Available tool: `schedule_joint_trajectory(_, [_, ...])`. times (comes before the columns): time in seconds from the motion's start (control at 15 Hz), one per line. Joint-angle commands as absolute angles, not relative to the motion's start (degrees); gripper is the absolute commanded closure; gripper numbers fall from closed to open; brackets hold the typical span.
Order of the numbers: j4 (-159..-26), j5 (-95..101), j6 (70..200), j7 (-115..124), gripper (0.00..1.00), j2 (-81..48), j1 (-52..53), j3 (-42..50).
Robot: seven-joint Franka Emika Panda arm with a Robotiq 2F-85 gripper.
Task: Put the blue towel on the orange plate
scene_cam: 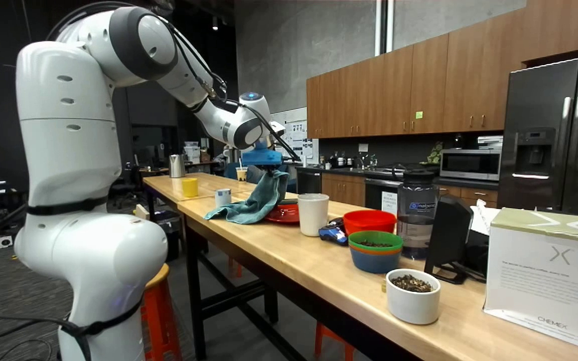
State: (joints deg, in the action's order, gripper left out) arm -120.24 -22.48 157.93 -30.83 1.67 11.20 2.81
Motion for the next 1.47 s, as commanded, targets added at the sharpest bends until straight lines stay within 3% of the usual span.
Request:
schedule_joint_trajectory(0.0, [-116.2, -22.5, 157.2, -31.5, 0.99, 1.0, 11.8, 2.3])
schedule_joint_trajectory(1.4, [-113.3, -1.7, 164.1, -28.5, 0.99, -4.9, 7.8, 6.7])
